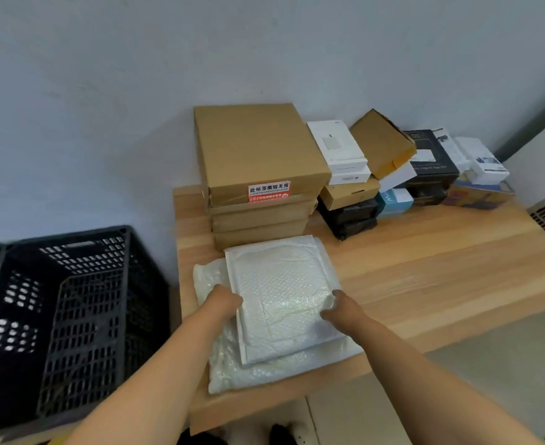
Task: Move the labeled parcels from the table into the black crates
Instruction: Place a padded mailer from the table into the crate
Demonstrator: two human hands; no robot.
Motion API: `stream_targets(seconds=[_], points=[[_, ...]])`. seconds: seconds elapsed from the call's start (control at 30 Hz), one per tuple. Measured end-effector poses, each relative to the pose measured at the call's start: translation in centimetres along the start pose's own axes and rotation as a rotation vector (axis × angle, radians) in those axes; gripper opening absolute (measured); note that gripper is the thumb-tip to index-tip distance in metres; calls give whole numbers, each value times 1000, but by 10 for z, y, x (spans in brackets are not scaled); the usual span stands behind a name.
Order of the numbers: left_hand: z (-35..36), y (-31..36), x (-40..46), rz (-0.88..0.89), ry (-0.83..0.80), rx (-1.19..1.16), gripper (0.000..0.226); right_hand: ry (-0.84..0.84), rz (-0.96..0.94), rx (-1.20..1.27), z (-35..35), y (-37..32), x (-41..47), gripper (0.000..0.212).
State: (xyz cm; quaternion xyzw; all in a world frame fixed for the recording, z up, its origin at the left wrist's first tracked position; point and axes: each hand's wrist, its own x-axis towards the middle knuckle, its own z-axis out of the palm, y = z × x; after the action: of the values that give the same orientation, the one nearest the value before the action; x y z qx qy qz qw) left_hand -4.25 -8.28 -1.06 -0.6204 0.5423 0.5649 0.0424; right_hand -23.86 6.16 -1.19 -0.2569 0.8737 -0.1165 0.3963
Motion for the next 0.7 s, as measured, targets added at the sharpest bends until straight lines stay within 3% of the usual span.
stream_targets(seconds=[0.17,0.33,0.43,0.7], points=[[22,5,-12,35,92,-286,37,-115,-48,3,-9,17,13,54],[45,12,-39,123,204,-510,20,-213,-106,1,-28,39,13,69],[56,20,-59,177,234,-562,22,-202,-138,16,-40,45,9,74],[53,43,-123,325,203,-541,21,-45,-228,225,-73,36,-6,59]])
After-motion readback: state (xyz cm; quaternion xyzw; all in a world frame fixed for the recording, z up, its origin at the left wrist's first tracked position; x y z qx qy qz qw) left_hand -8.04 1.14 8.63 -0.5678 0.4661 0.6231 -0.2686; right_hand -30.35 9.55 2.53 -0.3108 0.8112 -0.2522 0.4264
